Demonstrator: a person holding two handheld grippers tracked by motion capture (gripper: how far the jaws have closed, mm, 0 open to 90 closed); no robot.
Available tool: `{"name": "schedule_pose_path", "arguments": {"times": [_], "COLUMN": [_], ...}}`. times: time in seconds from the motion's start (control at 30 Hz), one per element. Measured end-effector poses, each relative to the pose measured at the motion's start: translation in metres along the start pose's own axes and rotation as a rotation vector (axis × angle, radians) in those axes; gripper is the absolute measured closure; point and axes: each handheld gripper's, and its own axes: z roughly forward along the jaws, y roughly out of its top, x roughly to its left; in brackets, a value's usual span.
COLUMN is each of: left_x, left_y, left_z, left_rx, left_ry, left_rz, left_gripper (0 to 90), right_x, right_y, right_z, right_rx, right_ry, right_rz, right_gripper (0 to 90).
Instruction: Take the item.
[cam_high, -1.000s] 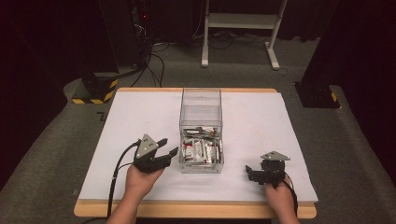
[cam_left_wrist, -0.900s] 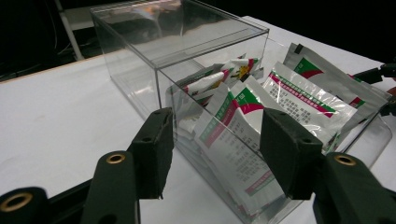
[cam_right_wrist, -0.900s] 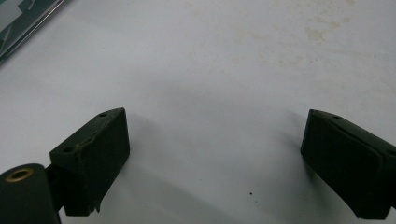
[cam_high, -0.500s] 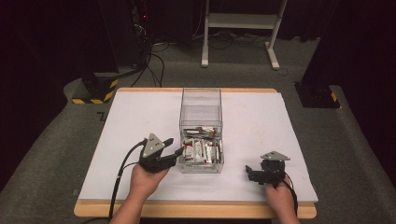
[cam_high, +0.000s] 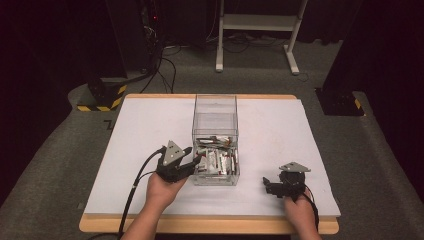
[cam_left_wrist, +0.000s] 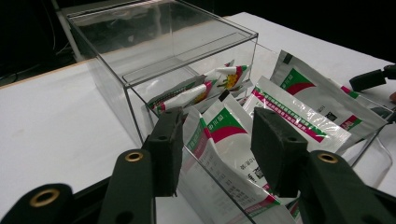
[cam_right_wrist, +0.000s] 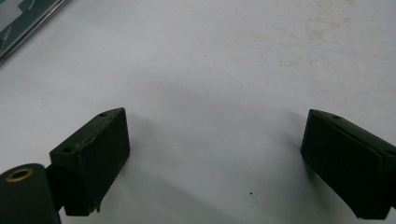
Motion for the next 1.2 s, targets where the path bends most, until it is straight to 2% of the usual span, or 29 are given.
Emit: {"name": "schedule_pose_path", "arguments": {"times": [0.23, 0.37, 0.73, 1.2], "left_x": [0.0, -0.003, -0.004, -0.008], "left_y": [0.0, -0.001, -0.003, -0.006], "left_z": [0.006, 0.009, 0.012, 0.013], "left_rx": [0.015, 0.021, 0.029, 0.025], "left_ry": [0.017, 0.03, 0.042, 0.041], "left_rz": [0.002, 0.016, 0.023, 0.023], "left_gripper": [59.6, 63.8, 71.8, 73.6], "right_x": [0.0, 0.0, 0.0, 0.0], "right_y": [0.0, 0.0, 0.0, 0.0], "right_z": [0.0, 0.0, 0.0, 0.0], "right_rx": [0.001, 0.001, 0.0, 0.0], "right_ry": [0.0, 0.0, 0.0, 0.0], "right_rz": [0.003, 0.003, 0.003, 0.003], "right_gripper": [7.8, 7.8, 7.8, 7.8]}}
